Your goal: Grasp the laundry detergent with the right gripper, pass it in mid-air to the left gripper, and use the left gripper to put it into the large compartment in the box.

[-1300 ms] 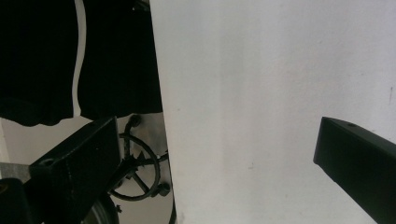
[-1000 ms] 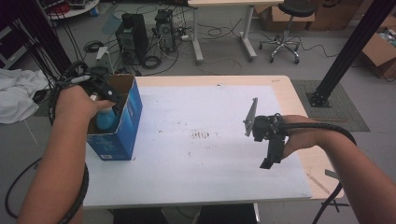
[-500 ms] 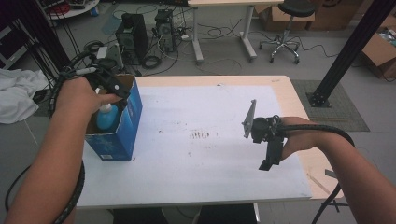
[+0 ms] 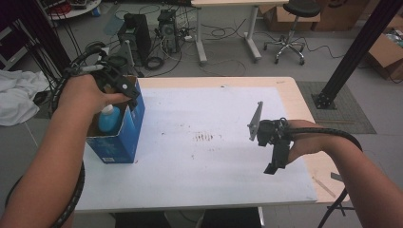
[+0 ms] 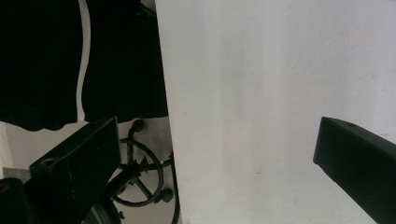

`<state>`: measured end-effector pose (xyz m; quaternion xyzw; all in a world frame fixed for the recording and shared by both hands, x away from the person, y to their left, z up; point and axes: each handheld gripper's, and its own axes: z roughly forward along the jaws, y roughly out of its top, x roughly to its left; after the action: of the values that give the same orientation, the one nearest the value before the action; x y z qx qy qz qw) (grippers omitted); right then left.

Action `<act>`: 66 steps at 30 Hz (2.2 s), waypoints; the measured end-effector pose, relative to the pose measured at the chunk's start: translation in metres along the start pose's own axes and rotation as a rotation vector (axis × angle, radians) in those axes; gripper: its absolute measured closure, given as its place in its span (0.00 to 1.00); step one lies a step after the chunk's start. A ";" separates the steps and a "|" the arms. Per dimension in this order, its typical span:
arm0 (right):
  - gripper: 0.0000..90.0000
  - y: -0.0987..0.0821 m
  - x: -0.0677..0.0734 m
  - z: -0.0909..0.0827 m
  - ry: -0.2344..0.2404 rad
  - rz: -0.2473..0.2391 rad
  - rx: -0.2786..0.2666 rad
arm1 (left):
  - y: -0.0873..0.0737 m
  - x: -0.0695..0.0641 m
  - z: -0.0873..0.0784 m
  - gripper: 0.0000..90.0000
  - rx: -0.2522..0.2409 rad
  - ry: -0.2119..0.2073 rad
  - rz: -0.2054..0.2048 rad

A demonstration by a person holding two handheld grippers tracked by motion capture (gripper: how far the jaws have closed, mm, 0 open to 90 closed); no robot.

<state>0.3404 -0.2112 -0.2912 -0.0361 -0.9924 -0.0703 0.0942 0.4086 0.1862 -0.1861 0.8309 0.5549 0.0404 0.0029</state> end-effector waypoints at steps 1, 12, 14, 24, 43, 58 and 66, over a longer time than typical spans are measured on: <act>0.01 0.000 0.000 0.000 0.000 0.004 0.001 | 0.000 -0.002 0.000 0.00 -0.005 -0.002 0.004; 0.01 -0.004 0.001 -0.003 -0.001 0.009 0.000 | 0.004 -0.032 -0.007 0.00 -0.042 -0.042 0.206; 0.01 -0.005 0.001 -0.003 0.000 0.014 0.003 | 0.004 -0.040 -0.008 0.00 -0.046 -0.044 0.272; 0.01 -0.004 0.005 -0.007 -0.004 0.031 0.022 | 0.002 -0.080 -0.015 0.00 -0.083 -0.065 0.595; 0.01 -0.008 -0.002 -0.017 -0.011 0.049 0.033 | -0.007 -0.132 0.006 0.00 -0.029 -0.122 1.026; 0.01 -0.002 -0.009 -0.023 -0.024 0.035 0.018 | -0.006 -0.134 0.008 0.00 -0.013 -0.124 1.057; 0.01 -0.006 -0.014 -0.023 -0.026 0.046 0.014 | 0.000 -0.132 0.010 0.00 -0.020 -0.140 1.060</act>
<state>0.3579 -0.2209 -0.2727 -0.0590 -0.9929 -0.0609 0.0831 0.3591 0.0653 -0.2047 0.9979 0.0571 -0.0137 0.0271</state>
